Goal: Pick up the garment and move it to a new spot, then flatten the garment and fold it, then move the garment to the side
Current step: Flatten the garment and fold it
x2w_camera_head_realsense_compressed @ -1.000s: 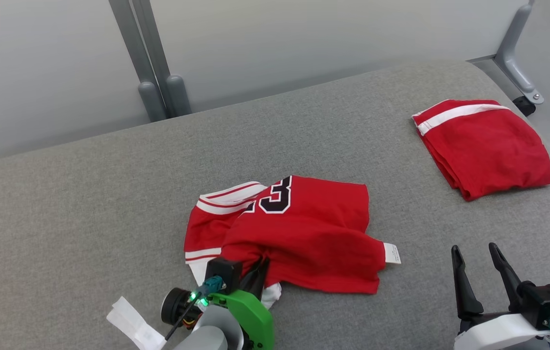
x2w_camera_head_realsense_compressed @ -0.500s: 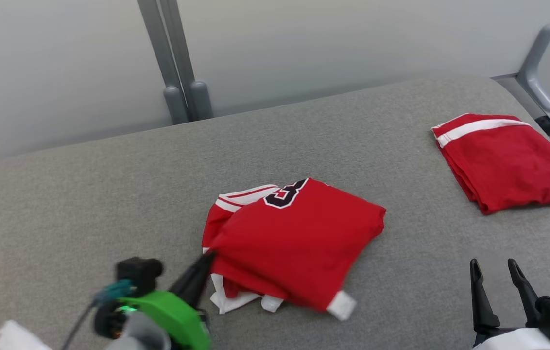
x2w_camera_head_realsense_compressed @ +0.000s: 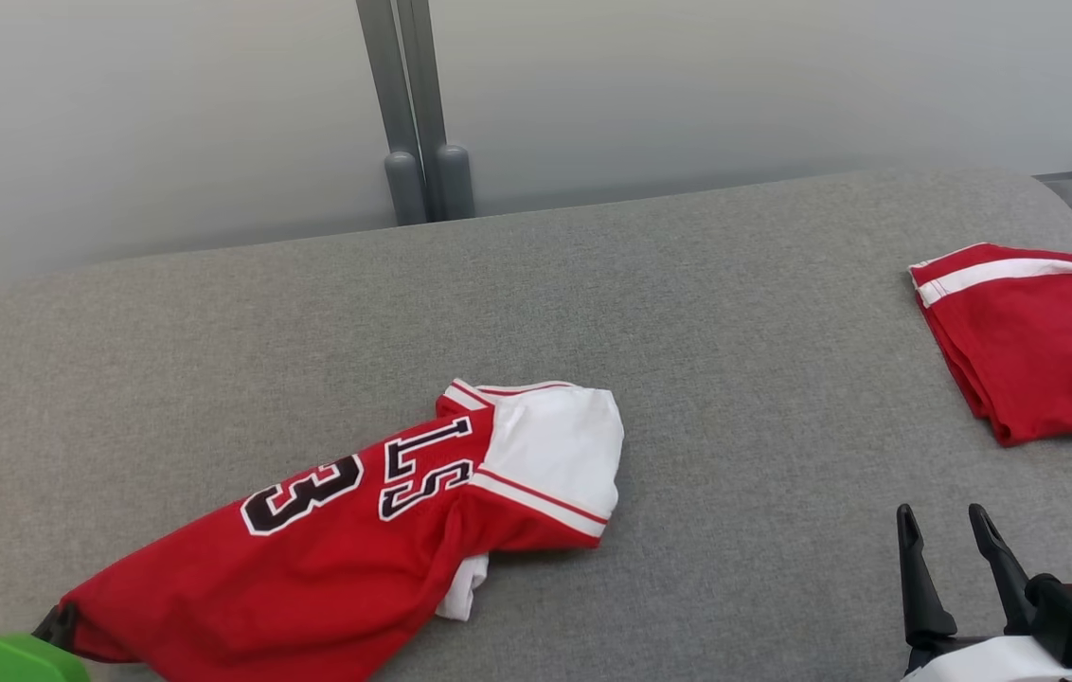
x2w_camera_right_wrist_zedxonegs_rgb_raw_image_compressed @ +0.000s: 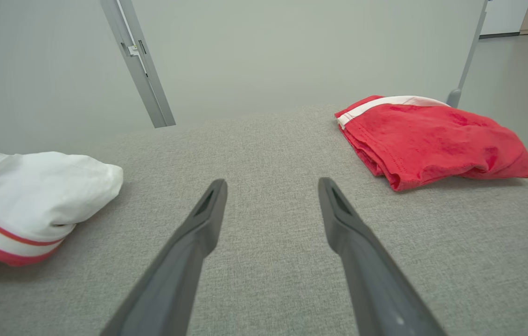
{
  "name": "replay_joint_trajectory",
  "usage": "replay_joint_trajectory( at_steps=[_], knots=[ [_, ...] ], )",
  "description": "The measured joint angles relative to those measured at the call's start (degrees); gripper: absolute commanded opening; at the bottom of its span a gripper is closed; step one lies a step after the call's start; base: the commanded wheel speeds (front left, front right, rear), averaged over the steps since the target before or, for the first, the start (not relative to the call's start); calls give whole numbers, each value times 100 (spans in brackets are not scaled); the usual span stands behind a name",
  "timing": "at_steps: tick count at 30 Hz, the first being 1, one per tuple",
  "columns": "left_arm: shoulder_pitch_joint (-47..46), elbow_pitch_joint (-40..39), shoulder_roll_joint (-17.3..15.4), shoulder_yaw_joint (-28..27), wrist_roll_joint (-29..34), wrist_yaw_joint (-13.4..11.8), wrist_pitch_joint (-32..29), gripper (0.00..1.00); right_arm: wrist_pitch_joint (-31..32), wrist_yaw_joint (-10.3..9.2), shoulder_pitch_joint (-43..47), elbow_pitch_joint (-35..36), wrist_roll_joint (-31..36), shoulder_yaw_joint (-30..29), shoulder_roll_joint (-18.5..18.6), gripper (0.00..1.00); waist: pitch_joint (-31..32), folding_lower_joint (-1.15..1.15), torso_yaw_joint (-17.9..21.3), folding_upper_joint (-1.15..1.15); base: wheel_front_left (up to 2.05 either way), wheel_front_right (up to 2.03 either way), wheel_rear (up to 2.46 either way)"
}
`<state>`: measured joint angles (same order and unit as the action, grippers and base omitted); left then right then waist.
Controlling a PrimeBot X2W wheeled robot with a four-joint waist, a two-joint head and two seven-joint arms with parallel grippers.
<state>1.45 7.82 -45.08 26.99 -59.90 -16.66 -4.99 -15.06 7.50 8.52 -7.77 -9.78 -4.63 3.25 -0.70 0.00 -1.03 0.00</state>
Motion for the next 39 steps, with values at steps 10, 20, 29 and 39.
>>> replay_joint_trajectory(
  at_steps=[10,20,29,39],
  knots=[
    [16,-920,-299,-454,294,-758,416,100,0,-1,5,-18,-4,-31,-14,100,-25,0,71,0,0,0,0],
    [-1709,-1389,1329,1310,883,5,-396,100,0,-1,-327,-52,-3,187,-12,100,-241,0,307,0,0,0,0],
    [-2767,1159,2762,1983,736,832,-653,100,1,-1,-452,-133,-9,238,-13,100,-420,0,825,0,0,0,0],
    [-3060,2412,2988,1945,753,1176,-266,0,0,-1,-406,-146,-13,188,-14,100,-401,0,1222,0,0,0,0]
  ],
)
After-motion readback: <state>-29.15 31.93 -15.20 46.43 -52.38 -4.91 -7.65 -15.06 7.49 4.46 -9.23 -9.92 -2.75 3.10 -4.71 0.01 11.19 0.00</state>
